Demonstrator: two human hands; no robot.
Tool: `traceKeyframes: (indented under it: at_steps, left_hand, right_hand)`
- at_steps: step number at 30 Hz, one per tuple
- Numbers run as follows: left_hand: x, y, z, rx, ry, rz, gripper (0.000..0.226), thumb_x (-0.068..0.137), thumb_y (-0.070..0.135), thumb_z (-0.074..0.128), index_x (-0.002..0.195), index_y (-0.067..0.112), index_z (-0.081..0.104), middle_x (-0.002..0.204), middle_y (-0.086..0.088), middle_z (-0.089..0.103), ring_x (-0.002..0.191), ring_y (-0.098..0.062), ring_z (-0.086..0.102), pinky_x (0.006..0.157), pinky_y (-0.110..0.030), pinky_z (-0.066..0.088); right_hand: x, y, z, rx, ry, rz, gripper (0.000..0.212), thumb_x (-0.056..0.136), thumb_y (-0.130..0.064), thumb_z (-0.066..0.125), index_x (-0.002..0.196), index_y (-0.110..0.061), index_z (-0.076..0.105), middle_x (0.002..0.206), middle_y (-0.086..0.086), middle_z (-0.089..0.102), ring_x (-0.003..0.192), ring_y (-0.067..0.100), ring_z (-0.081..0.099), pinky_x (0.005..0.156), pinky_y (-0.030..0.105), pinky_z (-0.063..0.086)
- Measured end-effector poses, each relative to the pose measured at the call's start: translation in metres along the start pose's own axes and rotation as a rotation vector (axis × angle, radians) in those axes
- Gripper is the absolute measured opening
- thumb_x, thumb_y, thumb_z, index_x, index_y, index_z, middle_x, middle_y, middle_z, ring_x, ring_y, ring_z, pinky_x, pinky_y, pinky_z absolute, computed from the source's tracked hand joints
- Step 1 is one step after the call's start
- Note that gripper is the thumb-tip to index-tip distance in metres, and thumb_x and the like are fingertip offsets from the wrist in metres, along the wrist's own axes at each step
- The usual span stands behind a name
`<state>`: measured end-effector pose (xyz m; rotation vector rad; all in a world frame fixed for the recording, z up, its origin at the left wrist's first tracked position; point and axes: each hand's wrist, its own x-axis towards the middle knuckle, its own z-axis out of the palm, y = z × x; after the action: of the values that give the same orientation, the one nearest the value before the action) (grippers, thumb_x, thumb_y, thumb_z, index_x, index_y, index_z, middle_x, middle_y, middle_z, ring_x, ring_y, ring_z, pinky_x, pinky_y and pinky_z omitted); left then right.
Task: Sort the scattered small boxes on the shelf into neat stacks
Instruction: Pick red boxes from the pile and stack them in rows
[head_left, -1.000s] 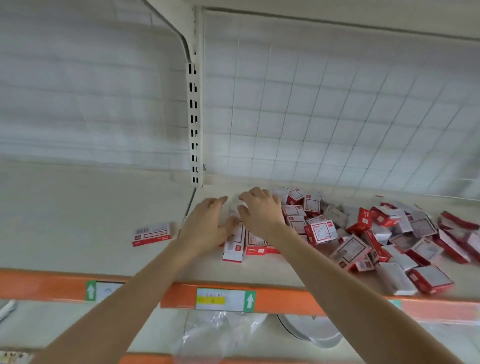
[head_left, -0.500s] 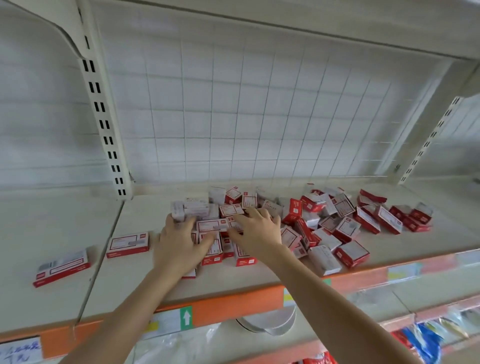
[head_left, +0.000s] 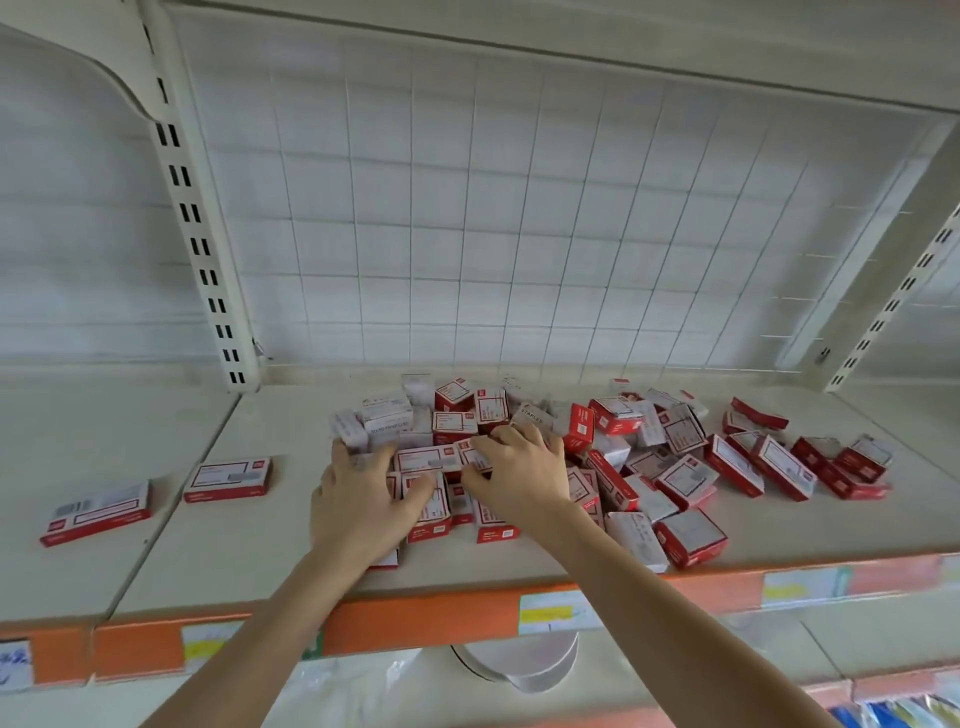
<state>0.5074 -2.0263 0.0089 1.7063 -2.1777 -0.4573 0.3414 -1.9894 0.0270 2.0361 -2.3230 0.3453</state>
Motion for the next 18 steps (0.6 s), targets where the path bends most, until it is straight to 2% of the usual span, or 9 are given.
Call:
traceKeyframes:
  at_steps: [3, 7, 10, 12, 14, 16, 18]
  left_hand:
    - [-0.007, 0.016, 0.003, 0.018, -0.003, -0.017, 0.062, 0.084, 0.066, 0.039, 0.139, 0.037, 0.032, 0.151, -0.021, 0.012, 0.135, -0.038, 0.026, 0.107, -0.043, 0.029]
    - [-0.014, 0.032, 0.009, 0.012, -0.004, -0.060, 0.064, 0.084, 0.065, 0.040, 0.139, 0.032, 0.034, 0.150, -0.023, 0.012, 0.134, -0.038, 0.027, 0.107, -0.043, 0.029]
    - [-0.018, 0.040, 0.012, 0.001, 0.029, -0.075, 0.066, 0.084, 0.064, 0.040, 0.140, 0.032, 0.030, 0.151, -0.022, 0.011, 0.137, -0.037, 0.022, 0.110, -0.044, 0.027]
    - [-0.022, 0.044, 0.013, -0.014, 0.047, -0.090, 0.071, 0.086, 0.062, 0.040, 0.146, 0.031, 0.018, 0.154, -0.019, -0.001, 0.142, -0.035, 0.007, 0.112, -0.045, 0.018]
    - [-0.024, 0.046, 0.012, -0.017, 0.084, -0.089, 0.071, 0.089, 0.057, 0.039, 0.148, 0.028, 0.011, 0.155, -0.015, -0.009, 0.143, -0.032, -0.005, 0.113, -0.047, 0.011]
    - [-0.026, 0.048, 0.011, 0.000, 0.131, -0.063, 0.064, 0.092, 0.051, 0.037, 0.147, 0.026, 0.015, 0.155, -0.012, -0.008, 0.143, -0.030, -0.007, 0.113, -0.049, 0.008]
    - [-0.025, 0.052, 0.007, 0.023, 0.166, -0.019, 0.058, 0.094, 0.044, 0.037, 0.146, 0.024, 0.022, 0.156, -0.010, -0.001, 0.143, -0.028, -0.005, 0.113, -0.049, 0.008]
  right_hand:
    - [-0.002, 0.012, -0.004, 0.001, -0.007, -0.017, 0.050, 0.082, -0.046, 0.033, 0.119, -0.025, 0.058, 0.125, -0.003, 0.055, 0.124, 0.022, 0.036, 0.104, 0.043, 0.022]
    - [-0.004, 0.028, -0.009, -0.018, 0.014, -0.064, 0.040, 0.086, -0.041, 0.041, 0.114, -0.021, 0.061, 0.121, -0.003, 0.057, 0.121, 0.022, 0.039, 0.105, 0.040, 0.022]
    - [-0.008, 0.035, -0.012, -0.003, 0.031, -0.093, 0.055, 0.080, -0.047, 0.027, 0.102, -0.015, 0.066, 0.114, 0.000, 0.062, 0.115, 0.025, 0.046, 0.104, 0.039, 0.028]
    - [-0.011, 0.039, -0.008, 0.010, 0.107, -0.106, 0.060, 0.076, -0.048, 0.025, 0.085, -0.011, 0.070, 0.098, 0.004, 0.068, 0.102, 0.029, 0.057, 0.097, 0.042, 0.039]
    - [-0.015, 0.043, -0.007, 0.012, 0.154, -0.097, 0.051, 0.075, -0.045, 0.033, 0.069, -0.011, 0.070, 0.078, 0.004, 0.069, 0.085, 0.029, 0.063, 0.084, 0.042, 0.049]
    - [-0.015, 0.044, -0.008, 0.013, 0.174, -0.121, 0.045, 0.075, -0.043, 0.037, 0.065, -0.013, 0.069, 0.072, 0.002, 0.067, 0.079, 0.026, 0.064, 0.078, 0.041, 0.052]
    - [-0.014, 0.045, -0.012, 0.052, 0.197, -0.155, 0.040, 0.076, -0.039, 0.039, 0.070, -0.013, 0.069, 0.075, 0.002, 0.067, 0.079, 0.025, 0.064, 0.075, 0.040, 0.053]
